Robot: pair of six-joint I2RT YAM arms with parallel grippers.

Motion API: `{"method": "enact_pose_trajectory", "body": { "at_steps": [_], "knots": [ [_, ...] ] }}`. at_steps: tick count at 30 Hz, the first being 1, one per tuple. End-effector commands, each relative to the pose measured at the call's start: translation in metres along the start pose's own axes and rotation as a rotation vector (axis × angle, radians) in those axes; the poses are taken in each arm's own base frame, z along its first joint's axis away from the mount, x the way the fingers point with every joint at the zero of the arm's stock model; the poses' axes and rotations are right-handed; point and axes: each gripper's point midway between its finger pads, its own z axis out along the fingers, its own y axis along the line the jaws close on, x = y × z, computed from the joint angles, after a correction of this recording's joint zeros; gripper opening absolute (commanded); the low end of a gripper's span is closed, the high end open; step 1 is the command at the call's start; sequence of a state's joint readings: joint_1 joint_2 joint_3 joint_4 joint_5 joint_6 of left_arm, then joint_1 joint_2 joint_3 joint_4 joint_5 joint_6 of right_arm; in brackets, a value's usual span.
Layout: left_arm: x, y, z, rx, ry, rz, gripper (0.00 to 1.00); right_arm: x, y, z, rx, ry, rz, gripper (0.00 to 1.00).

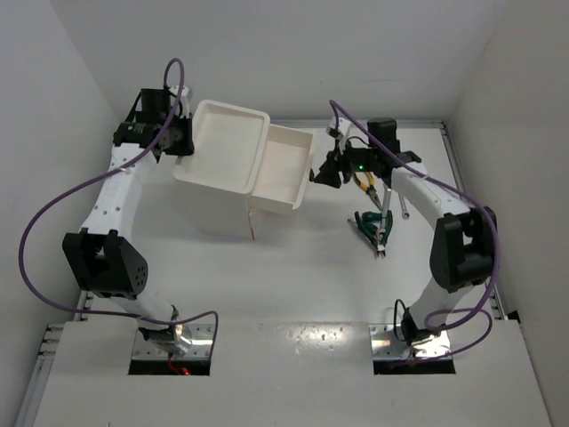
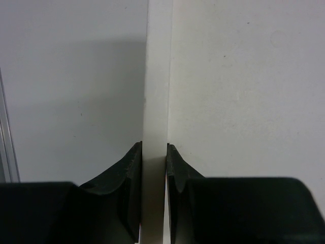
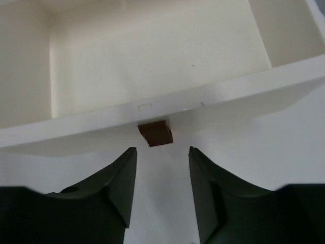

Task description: Sort the tools into containers

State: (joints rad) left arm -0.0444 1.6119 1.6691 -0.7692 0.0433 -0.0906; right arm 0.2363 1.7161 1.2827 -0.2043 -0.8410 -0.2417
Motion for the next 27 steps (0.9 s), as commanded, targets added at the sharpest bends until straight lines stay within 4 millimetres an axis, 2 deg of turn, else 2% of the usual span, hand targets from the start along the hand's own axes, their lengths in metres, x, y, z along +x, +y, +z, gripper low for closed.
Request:
{"method": "enact_pose_trajectory", "body": {
  "at_steps": [1, 3, 4, 5, 9, 12, 13, 15, 16, 17, 18, 19, 20, 21, 22, 24, 25, 26, 27],
  "knots": [
    [0.012, 0.018, 0.013, -0.082, 0.029, -0.096, 0.00, -0.008, -0.010, -0.026, 0.072, -0.003, -0.037, 0.50],
    [0.012, 0.016, 0.013, -0.073, 0.030, -0.096, 0.00, -0.003, -0.015, -0.029, 0.106, 0.014, 0.004, 0.63],
    [0.014, 0.016, 0.014, -0.073, 0.030, -0.096, 0.00, -0.003, -0.019, -0.035, 0.129, 0.010, 0.001, 0.64],
    [0.014, 0.015, 0.015, -0.064, 0.030, -0.096, 0.00, -0.005, -0.018, -0.037, 0.133, 0.001, 0.004, 0.64],
    [0.013, 0.013, 0.015, -0.052, 0.031, -0.096, 0.00, 0.007, -0.045, -0.051, 0.253, 0.015, 0.031, 0.64],
    [0.011, 0.012, 0.015, -0.042, 0.022, -0.087, 0.00, 0.027, -0.074, -0.055, 0.330, 0.076, 0.073, 0.62],
    [0.013, 0.012, 0.018, -0.042, 0.031, -0.087, 0.00, 0.042, -0.087, -0.050, 0.340, 0.106, 0.094, 0.60],
    [0.010, 0.010, 0.017, -0.033, 0.022, -0.078, 0.00, 0.051, -0.106, -0.054, 0.395, 0.135, 0.091, 0.60],
    [0.010, 0.011, 0.017, -0.033, 0.023, -0.069, 0.06, 0.055, -0.113, -0.054, 0.406, 0.153, 0.071, 0.60],
    [0.012, 0.011, 0.020, -0.033, 0.032, -0.069, 0.22, 0.063, -0.126, -0.051, 0.436, 0.183, 0.085, 0.60],
    [0.008, 0.011, 0.019, -0.033, 0.023, -0.069, 0.31, 0.068, -0.137, -0.054, 0.461, 0.196, 0.094, 0.60],
    [0.008, 0.011, 0.019, -0.033, 0.023, -0.069, 0.41, 0.079, -0.139, -0.052, 0.460, 0.228, 0.122, 0.60],
    [0.008, 0.011, 0.019, -0.033, 0.023, -0.069, 0.58, 0.081, -0.153, -0.060, 0.491, 0.231, 0.146, 0.62],
    [0.011, 0.011, 0.022, -0.033, 0.032, -0.069, 0.61, 0.097, -0.162, -0.057, 0.497, 0.255, 0.172, 0.62],
    [0.007, 0.011, 0.021, -0.033, 0.023, -0.069, 0.62, 0.104, -0.166, -0.060, 0.509, 0.266, 0.200, 0.62],
    [0.007, 0.011, 0.021, -0.033, 0.023, -0.069, 0.64, 0.107, -0.185, -0.070, 0.575, 0.247, 0.244, 0.54],
    [0.007, 0.011, 0.021, -0.033, 0.023, -0.069, 0.64, 0.117, -0.189, -0.066, 0.590, 0.255, 0.274, 0.52],
    [0.007, 0.011, 0.021, -0.032, 0.023, -0.060, 0.64, 0.112, -0.200, -0.071, 0.613, 0.232, 0.279, 0.51],
    [0.007, 0.011, 0.021, -0.032, 0.023, -0.059, 0.64, 0.117, -0.208, -0.076, 0.637, 0.235, 0.298, 0.51]
  ]
}}
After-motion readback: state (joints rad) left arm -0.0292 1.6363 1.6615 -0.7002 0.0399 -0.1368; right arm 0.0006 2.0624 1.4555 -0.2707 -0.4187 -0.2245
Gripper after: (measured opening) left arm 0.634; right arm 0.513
